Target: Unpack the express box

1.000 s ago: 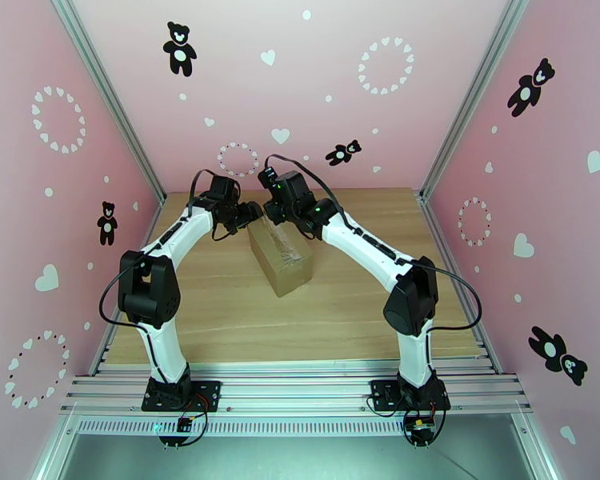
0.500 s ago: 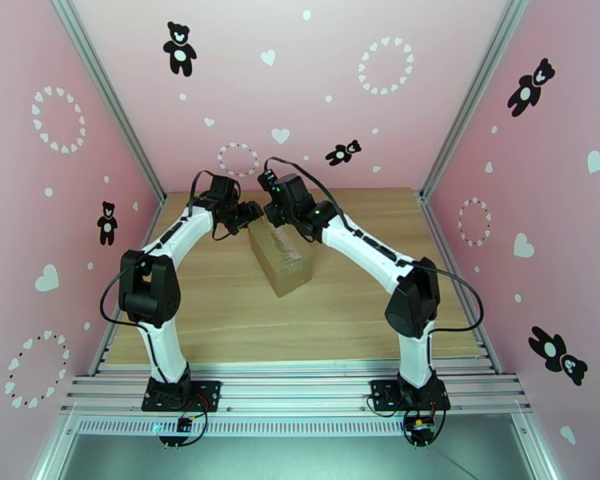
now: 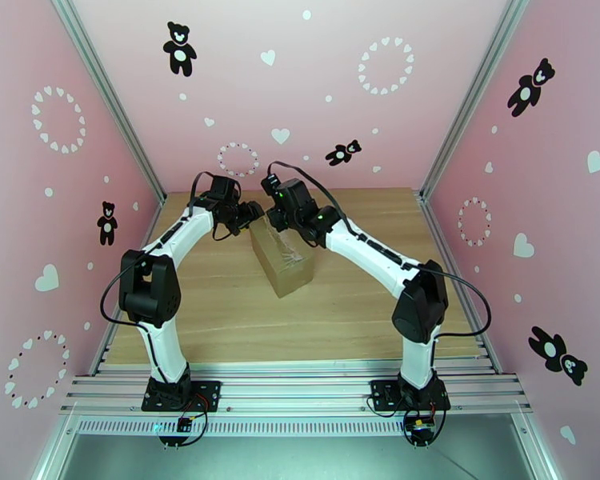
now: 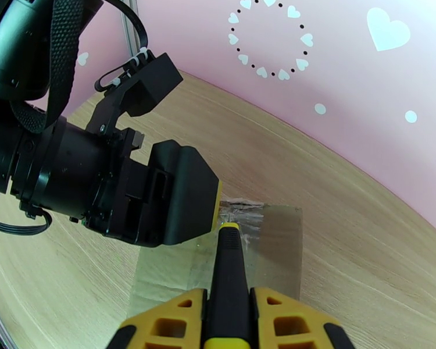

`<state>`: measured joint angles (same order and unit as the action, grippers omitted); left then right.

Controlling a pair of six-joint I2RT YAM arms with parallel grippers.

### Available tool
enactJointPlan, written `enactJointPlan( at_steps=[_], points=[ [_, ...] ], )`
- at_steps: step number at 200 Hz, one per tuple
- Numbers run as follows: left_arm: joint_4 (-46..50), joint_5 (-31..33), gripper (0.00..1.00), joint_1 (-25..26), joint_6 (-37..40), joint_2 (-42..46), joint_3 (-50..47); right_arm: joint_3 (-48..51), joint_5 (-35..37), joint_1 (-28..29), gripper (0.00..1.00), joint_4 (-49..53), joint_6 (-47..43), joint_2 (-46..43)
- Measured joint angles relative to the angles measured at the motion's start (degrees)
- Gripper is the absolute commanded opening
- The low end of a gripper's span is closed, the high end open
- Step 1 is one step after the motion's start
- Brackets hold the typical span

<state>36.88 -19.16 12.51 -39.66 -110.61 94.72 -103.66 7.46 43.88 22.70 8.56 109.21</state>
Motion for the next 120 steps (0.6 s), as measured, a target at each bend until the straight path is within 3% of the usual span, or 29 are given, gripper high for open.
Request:
enactJointPlan(
  at_steps=[120],
  points=[
    [-0.7, -1.1, 0.69, 0.0, -1.4, -0.5, -0.1, 2.6, 1.6, 0.5, 0.0, -1.6, 0.0, -1.3]
  ],
)
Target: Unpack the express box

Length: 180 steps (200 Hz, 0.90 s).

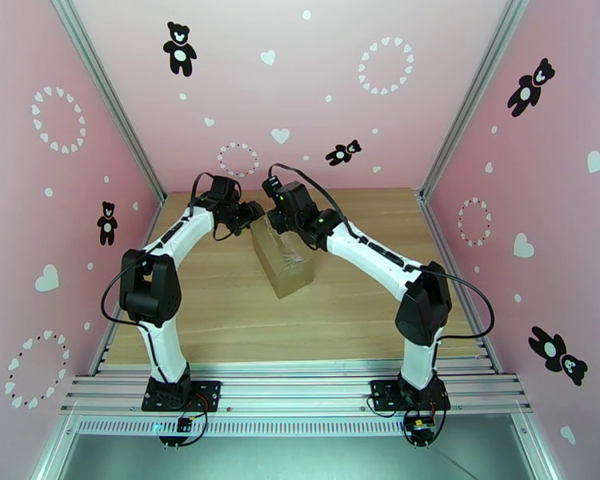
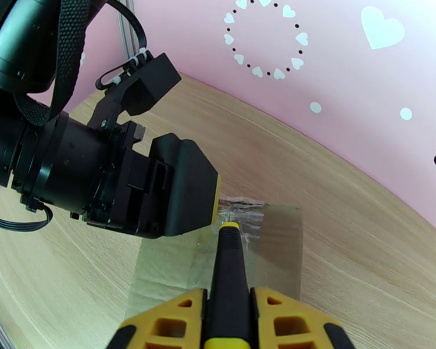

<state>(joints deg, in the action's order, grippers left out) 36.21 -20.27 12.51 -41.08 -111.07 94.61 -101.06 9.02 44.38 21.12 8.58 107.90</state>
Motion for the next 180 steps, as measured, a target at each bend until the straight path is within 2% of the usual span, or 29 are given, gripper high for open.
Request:
enactJointPlan(
  at_steps=[180],
  points=[
    [-0.8, -1.8, 0.67, 0.0, -1.2, -1.4, 0.8, 2.6, 3.3, 1.0, 0.0, -1.1, -1.1, -1.6]
  ],
)
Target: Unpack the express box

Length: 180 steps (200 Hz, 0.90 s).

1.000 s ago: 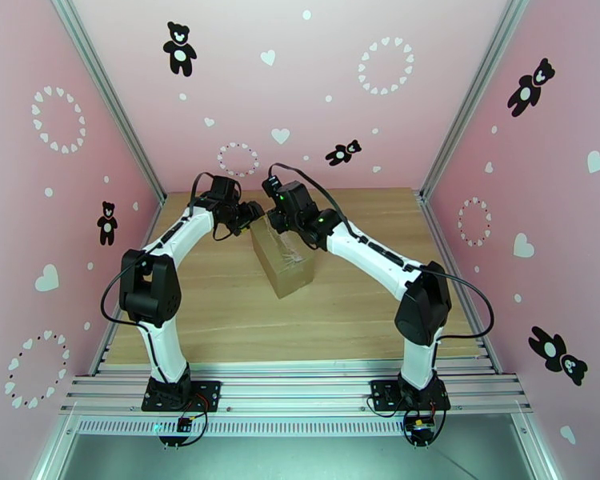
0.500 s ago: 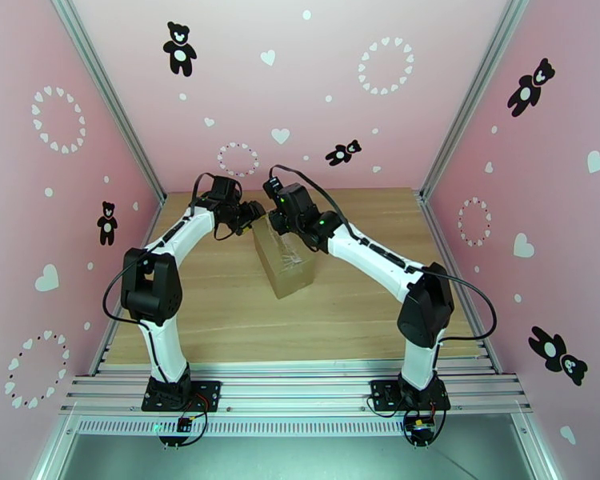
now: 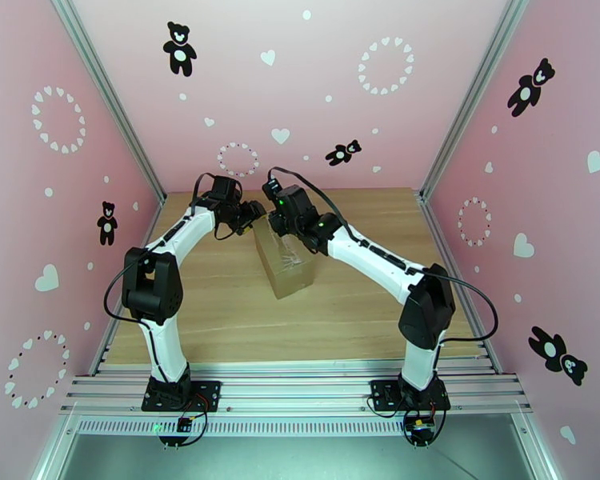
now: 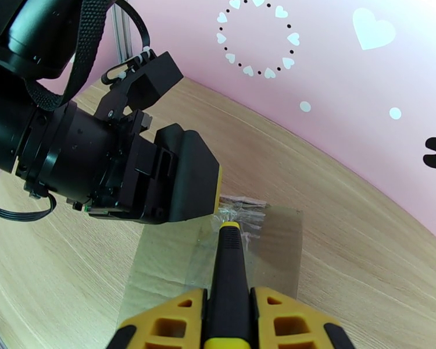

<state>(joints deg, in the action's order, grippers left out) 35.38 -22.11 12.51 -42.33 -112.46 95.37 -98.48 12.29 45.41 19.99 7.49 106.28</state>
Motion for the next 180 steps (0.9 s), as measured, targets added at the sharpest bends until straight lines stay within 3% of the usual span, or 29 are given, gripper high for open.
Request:
enactJointPlan(
  at_steps=[180],
  points=[
    [1.7, 0.3, 0.68, 0.0, 0.5, 0.0, 1.2, 0.9, 1.5, 1.2, 0.0, 1.3, -0.6, -1.1]
  ],
)
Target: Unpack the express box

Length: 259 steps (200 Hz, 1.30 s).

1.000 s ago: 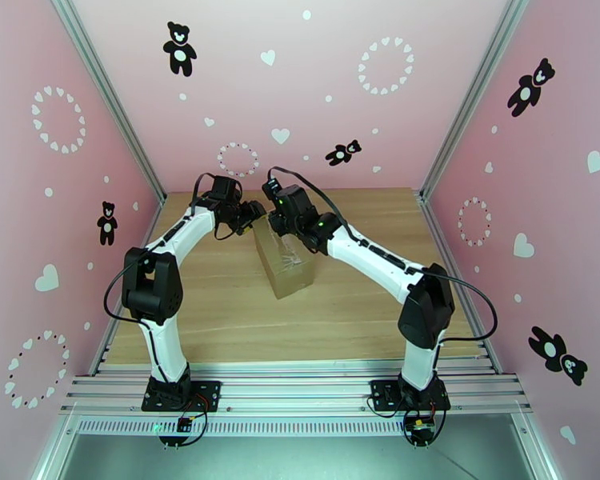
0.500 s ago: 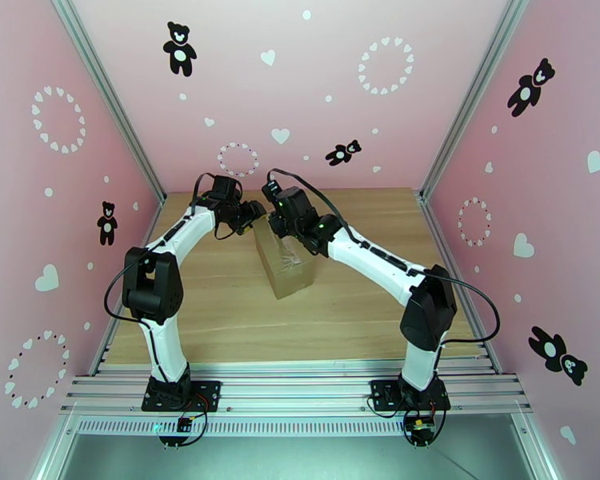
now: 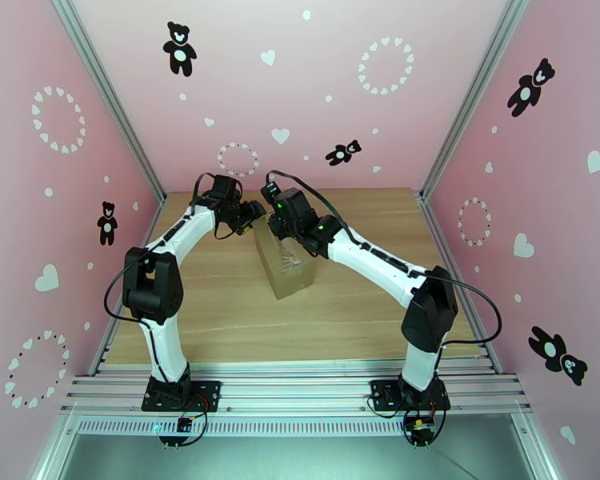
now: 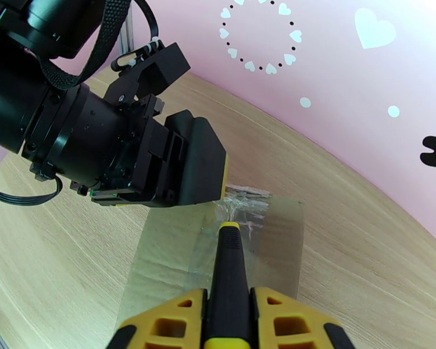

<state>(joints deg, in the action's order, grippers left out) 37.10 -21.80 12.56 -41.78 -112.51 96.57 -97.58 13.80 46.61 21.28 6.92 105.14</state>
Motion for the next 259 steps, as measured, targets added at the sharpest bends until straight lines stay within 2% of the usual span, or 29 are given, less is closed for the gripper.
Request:
enactJointPlan(
  at_steps=[90, 152, 197, 259],
  points=[
    [5.5, 0.9, 0.71, 0.0, 12.3, -3.1, 8.9, 0.0, -0.1, 0.3, 0.0, 0.0, 0.2, -0.1],
    [6.8, -5.1, 0.69, 0.0, 20.3, -5.6, 12.9, 0.0, -0.2, 0.3, 0.0, 0.0, 0.2, -0.1],
    [7.1, -7.8, 0.68, -0.2, 23.3, -6.4, 13.1, 0.0, -0.2, 0.3, 0.0, 0.3, 0.2, -0.1],
    [7.1, -8.3, 0.65, -0.4, 24.7, -7.4, 13.2, 0.0, -0.7, 0.3, 0.0, 0.4, 0.2, -0.2]
  ],
)
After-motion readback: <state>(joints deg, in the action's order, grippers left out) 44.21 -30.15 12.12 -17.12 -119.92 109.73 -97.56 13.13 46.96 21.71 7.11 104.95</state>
